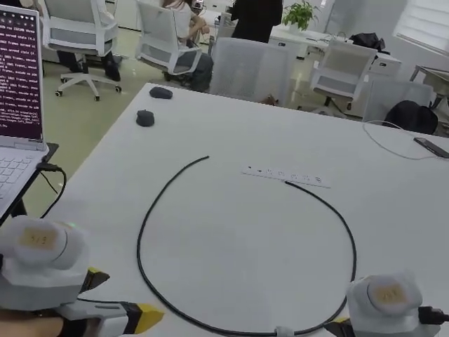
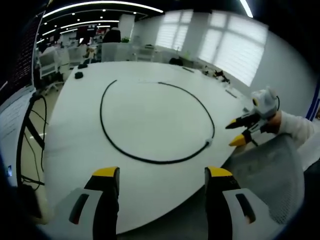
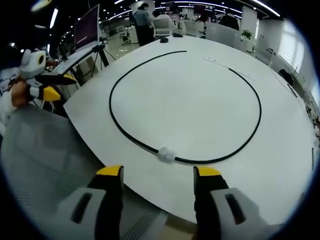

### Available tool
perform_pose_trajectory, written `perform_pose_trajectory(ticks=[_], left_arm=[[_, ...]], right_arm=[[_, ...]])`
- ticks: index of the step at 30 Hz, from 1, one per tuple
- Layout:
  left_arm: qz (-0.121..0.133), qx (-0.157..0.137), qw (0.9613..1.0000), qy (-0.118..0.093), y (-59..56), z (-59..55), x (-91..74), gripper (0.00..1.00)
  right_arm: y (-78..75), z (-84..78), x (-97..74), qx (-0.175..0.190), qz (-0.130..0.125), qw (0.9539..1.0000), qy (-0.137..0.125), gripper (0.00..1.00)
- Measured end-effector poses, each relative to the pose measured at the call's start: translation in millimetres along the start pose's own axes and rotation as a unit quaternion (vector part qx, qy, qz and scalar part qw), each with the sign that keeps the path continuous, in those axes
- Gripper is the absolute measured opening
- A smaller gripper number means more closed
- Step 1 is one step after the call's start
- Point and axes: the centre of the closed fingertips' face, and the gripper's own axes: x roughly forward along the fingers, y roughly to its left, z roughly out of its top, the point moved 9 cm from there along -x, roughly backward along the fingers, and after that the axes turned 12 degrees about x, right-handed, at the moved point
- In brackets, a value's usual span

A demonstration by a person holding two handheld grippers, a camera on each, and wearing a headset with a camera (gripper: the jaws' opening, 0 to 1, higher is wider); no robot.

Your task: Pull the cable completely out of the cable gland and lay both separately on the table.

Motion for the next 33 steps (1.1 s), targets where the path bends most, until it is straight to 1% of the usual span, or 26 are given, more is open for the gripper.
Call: perform_pose_trajectory(ticks=[2, 3, 4, 5, 6, 7, 9, 11, 12, 13, 14, 16, 18, 19, 20, 22, 23, 24, 25, 26, 27, 28, 29, 31, 32, 33], left_arm=[[0.01, -0.005, 0.9999, -0.012, 2.6, 1.5, -1.4, 0.7], [0.012, -0.008, 0.9998, -0.015, 3.7, 1.8, -1.2, 0.69], [0.01, -0.018, 0.9997, -0.013, 4.0, 2.2, -0.5, 0.69], [0.009, -0.023, 0.9996, -0.015, 3.8, 3.1, -0.3, 0.69], [0.008, -0.026, 0.9994, -0.021, 3.2, 4.0, -0.1, 0.69], [0.006, -0.023, 0.9994, -0.025, 2.3, 5.1, 0.4, 0.69], [0.002, -0.015, 0.9997, -0.02, -0.8, 5.6, 2.4, 0.68], [0.003, 0.006, 0.9999, -0.012, -3.0, 6.2, 4.4, 0.67], [0.002, 0.012, 0.9999, -0.01, -4.3, 6.6, 5.0, 0.67], [-0.002, 0.02, 0.9997, -0.011, -6.4, 7.6, 5.8, 0.67], [-0.004, 0.024, 0.9996, -0.012, -7.7, 8.3, 6.2, 0.67], [-0.006, 0.036, 0.9993, -0.011, -9.1, 9.4, 7.4, 0.67], [-0.001, 0.057, 0.9983, -0.008, -10.8, 10.3, 7.6, 0.67], [-0.001, 0.061, 0.9981, -0.009, -12.1, 11.1, 7.8, 0.66], [-0.002, 0.062, 0.998, -0.011, -11.9, 11.2, 8.4, 0.66], [-0.003, 0.063, 0.998, -0.009, -10.2, 10.3, 8.8, 0.66], [-0.002, 0.065, 0.9978, -0.009, -9.6, 10.1, 8.6, 0.66], [0.001, 0.068, 0.9976, -0.007, -9.0, 10.0, 8.4, 0.66], [0.003, 0.069, 0.9976, -0.006, -8.6, 9.9, 8.4, 0.66], [0.006, 0.069, 0.9976, -0.003, -7.9, 9.3, 8.1, 0.65], [0.007, 0.069, 0.9976, -0.001, -7.6, 8.9, 7.9, 0.64], [0.009, 0.069, 0.9976, 0.0, -6.5, 8.2, 8.2, 0.64], [0.012, 0.069, 0.9975, 0.002, -5.7, 7.9, 8.3, 0.64], [0.015, 0.07, 0.9974, 0.004, -4.6, 7.6, 8.4, 0.63], [0.015, 0.07, 0.9974, 0.004, -4.4, 7.6, 8.4, 0.63], [0.016, 0.069, 0.9975, 0.004, -3.8, 7.5, 8.5, 0.63]], right_arm=[[-0.8, 0.8, -0.7, 0.008, 0.004, 0.9999, -0.005, 0.52], [-2.0, 3.3, -3.2, 0.011, 0.001, 0.9998, -0.015, 0.5], [-2.5, 6.2, -5.4, 0.011, -0.001, 0.9996, -0.025, 0.48], [-3.3, 11.7, -8.0, 0.009, -0.004, 0.9987, -0.05, 0.48], [-4.0, 13.9, -9.8, 0.01, -0.005, 0.9982, -0.059, 0.47], [-6.2, 15.3, -11.2, 0.01, -0.005, 0.9979, -0.063, 0.46], [-9.1, 16.5, -12.2, -0.002, -0.005, 0.9977, -0.068, 0.44], [-13.6, 15.1, -12.5, -0.026, 0.0, 0.9977, -0.063, 0.44], [-16.0, 13.1, -12.4, -0.032, 0.01, 0.9981, -0.052, 0.44], [-17.9, 12.4, -12.0, -0.039, 0.018, 0.9979, -0.048, 0.45], [-21.5, 11.4, -11.1, -0.059, 0.027, 0.9971, -0.04, 0.46], [-25.7, 9.6, -9.6, -0.087, 0.031, 0.9955, -0.023, 0.45], [-29.8, 10.3, -6.5, -0.123, 0.036, 0.9917, -0.011, 0.45], [-32.0, 12.4, -3.8, -0.15, 0.04, 0.9879, -0.007, 0.45], [-32.7, 13.4, -2.2, -0.159, 0.043, 0.9864, -0.005, 0.44], [-34.7, 18.9, 4.8, -0.182, 0.058, 0.9816, -0.004, 0.43], [-35.8, 22.1, 9.3, -0.201, 0.065, 0.9775, -0.003, 0.42], [-36.3, 23.1, 11.1, -0.208, 0.066, 0.976, -0.003, 0.41], [-38.0, 25.4, 16.7, -0.231, 0.07, 0.9704, 0.001, 0.4], [-38.9, 26.3, 20.9, -0.242, 0.073, 0.9676, 0.003, 0.38], [-39.3, 26.1, 27.2, -0.253, 0.085, 0.9637, 0.009, 0.38], [-39.4, 25.3, 31.0, -0.26, 0.093, 0.961, 0.016, 0.37], [-39.6, 24.5, 36.1, -0.274, 0.102, 0.9561, 0.025, 0.37], [-39.3, 23.1, 41.6, -0.295, 0.113, 0.9484, 0.03, 0.35], [-39.4, 21.7, 45.1, -0.31, 0.117, 0.9429, 0.036, 0.35], [-40.2, 20.7, 47.7, -0.322, 0.115, 0.9389, 0.04, 0.34]])
